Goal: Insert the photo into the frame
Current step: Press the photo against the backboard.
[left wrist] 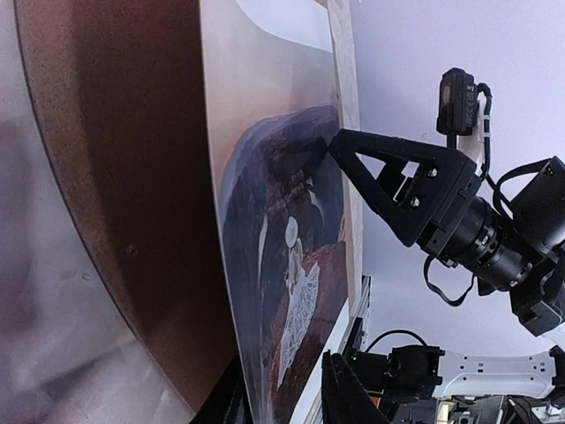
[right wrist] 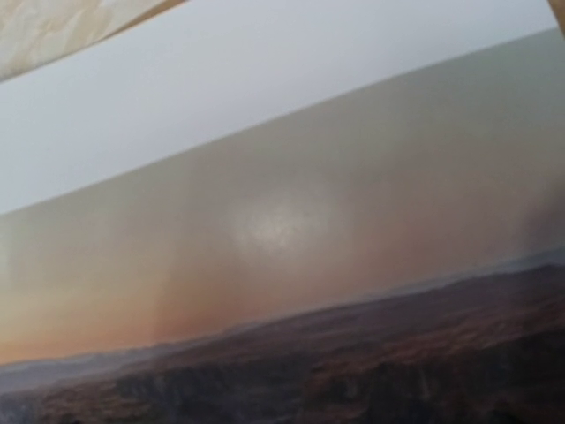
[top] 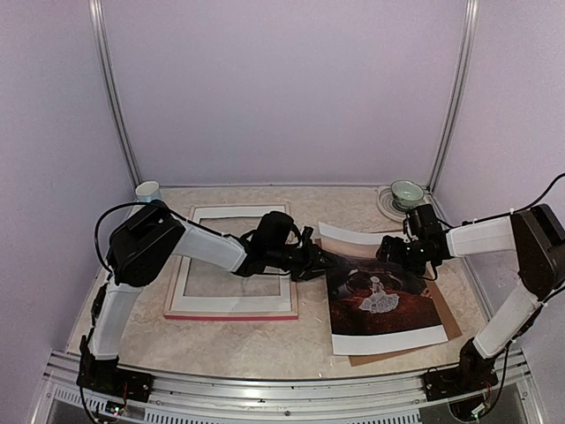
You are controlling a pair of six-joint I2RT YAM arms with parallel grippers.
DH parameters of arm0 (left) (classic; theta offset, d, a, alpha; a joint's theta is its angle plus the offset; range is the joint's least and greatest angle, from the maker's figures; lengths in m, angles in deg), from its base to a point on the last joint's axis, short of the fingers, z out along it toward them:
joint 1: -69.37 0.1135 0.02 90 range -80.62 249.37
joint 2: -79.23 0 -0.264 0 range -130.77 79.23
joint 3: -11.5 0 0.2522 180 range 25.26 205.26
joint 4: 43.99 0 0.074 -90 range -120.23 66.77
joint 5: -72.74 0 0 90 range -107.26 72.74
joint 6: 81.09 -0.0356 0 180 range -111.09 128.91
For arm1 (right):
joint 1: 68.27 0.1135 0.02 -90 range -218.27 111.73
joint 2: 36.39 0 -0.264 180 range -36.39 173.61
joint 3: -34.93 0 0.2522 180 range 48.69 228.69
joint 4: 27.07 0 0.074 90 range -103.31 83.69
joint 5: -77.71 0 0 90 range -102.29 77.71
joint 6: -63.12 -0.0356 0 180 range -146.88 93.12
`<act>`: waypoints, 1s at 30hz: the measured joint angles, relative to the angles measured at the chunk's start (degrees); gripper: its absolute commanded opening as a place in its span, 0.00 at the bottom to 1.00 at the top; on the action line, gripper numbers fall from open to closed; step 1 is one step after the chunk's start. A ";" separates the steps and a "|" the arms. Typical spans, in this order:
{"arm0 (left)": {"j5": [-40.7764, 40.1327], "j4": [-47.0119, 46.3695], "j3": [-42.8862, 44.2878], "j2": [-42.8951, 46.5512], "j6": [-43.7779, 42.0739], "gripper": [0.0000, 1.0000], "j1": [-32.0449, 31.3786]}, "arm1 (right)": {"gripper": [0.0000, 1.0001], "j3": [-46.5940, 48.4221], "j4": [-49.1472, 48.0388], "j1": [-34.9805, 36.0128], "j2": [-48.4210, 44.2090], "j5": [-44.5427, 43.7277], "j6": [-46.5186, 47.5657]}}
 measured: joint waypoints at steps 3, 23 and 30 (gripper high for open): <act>-0.04 0.83 0.92 -0.13 -0.52 0.29 -0.15 | 0.99 0.00 0.00 0.00 0.00 -0.02 0.00; -1.64 6.64 2.19 -0.13 -3.13 0.00 -0.13 | 0.99 -0.02 3.30 0.00 -2.80 0.22 -0.22; -2.45 13.14 2.19 3.02 -4.63 0.00 0.68 | 0.99 -0.04 4.70 0.00 -6.40 0.22 -0.11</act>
